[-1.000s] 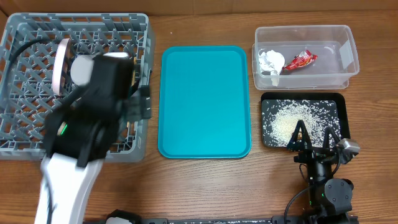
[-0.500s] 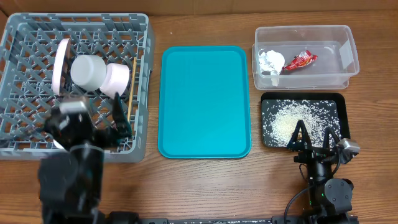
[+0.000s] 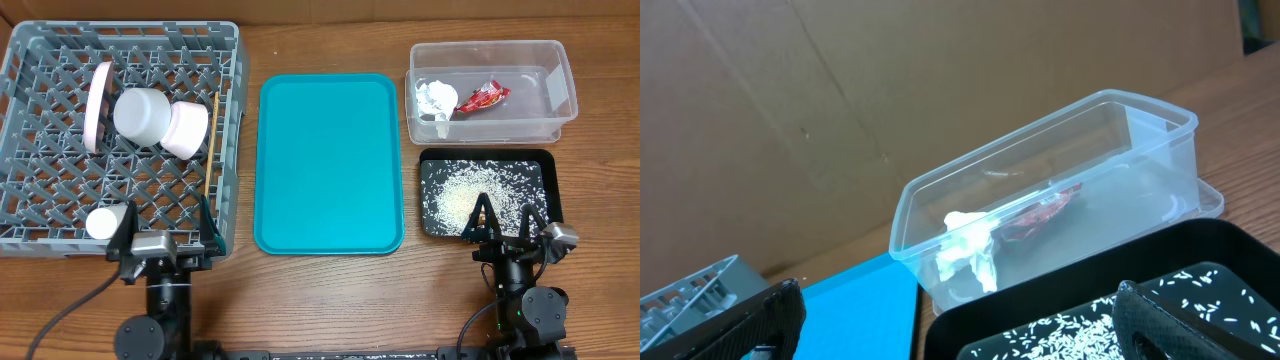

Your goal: Sort waste into correct bins and load items into the dishwasher

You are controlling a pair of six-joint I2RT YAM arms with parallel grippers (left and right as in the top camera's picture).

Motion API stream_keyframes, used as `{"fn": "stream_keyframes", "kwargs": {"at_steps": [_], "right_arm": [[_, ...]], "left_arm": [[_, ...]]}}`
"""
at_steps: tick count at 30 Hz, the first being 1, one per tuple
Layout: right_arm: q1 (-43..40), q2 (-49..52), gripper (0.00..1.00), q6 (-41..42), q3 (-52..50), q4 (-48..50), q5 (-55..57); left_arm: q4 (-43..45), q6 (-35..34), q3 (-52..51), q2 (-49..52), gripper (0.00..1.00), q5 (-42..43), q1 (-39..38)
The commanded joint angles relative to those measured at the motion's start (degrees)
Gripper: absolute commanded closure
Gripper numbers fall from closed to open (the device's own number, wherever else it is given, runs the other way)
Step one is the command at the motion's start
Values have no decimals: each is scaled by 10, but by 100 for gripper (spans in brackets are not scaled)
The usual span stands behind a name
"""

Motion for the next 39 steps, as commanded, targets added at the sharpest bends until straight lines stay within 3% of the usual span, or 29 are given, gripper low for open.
{"fn": "stream_keyframes", "kwargs": {"at_steps": [1,8,15,21,39], "right_arm": [[3,-3,0,-1,-6,3,3],[3,-3,0,-1,-6,3,3],[3,-3,0,-2,-6,3,3],[3,-3,0,-1,-6,3,3],[3,-3,0,-1,-6,3,3]], "left_arm": [[31,11,-58,-34,0,8,4],[160,10,-171,-34,0,11,4],[119,11,-169,-34,0,12,3],[19,10,-168,-32,0,13,3],[19,11,-168,-29,0,17,3]]}}
